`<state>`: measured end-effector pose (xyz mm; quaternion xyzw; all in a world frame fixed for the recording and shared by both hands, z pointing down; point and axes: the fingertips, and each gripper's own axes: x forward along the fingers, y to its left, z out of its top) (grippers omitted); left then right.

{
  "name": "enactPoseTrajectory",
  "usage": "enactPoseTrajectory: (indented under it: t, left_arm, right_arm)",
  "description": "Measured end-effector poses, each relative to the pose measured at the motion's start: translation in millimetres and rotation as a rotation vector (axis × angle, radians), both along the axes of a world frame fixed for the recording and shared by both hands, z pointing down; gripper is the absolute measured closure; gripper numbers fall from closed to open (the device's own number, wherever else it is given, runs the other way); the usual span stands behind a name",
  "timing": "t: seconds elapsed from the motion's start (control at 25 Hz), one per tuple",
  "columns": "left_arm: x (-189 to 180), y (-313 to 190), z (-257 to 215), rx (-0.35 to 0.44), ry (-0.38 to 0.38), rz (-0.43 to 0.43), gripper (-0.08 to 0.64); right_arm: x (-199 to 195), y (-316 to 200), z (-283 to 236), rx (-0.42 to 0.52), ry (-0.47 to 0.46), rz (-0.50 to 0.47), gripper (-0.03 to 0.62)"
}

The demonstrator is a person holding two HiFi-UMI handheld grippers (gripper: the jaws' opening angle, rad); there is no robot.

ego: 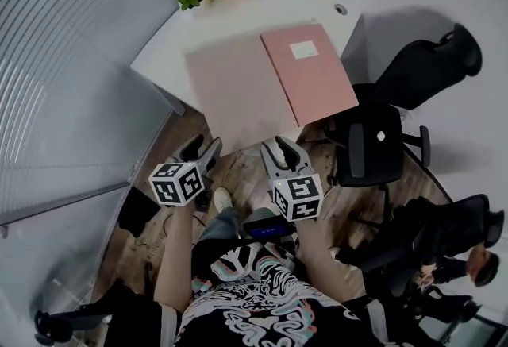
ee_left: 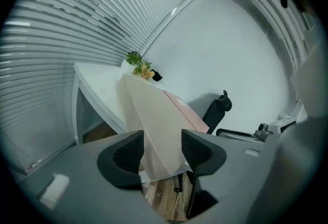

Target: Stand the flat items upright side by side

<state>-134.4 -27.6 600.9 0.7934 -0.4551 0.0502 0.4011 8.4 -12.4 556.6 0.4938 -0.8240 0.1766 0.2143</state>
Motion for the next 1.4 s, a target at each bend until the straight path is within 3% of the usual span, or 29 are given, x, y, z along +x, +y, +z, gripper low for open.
enactPoseTrajectory:
  t: [0.4,0.8,1.2,1.4]
  left_arm:
    - [9.9,0.9,31.6,-0.139,0.164,-0.057,0.292]
    - [23.5,2.0,51.8,-0.282,0.430,-0.164,0.218]
    - [31.0,-1.2,72.8,-0.344,0.510,-0.202,0.210]
    - [41.3,-3.3,76.3,-0.374,0.590,-0.168,0.211]
  right_arm:
    - [-2.8,-10.5,10.6,-0.027,-0.010,-0.059,0.439]
    - [6.8,-25.5,11.2,-0.037,-0.021,-0.107,0.437]
    - [14.6,-38.1,24.3,-0.078,-0.036,-0.126,0.437]
    - [17.0,-40.4,31.7,-0.092,-0.033,-0.130,0.437]
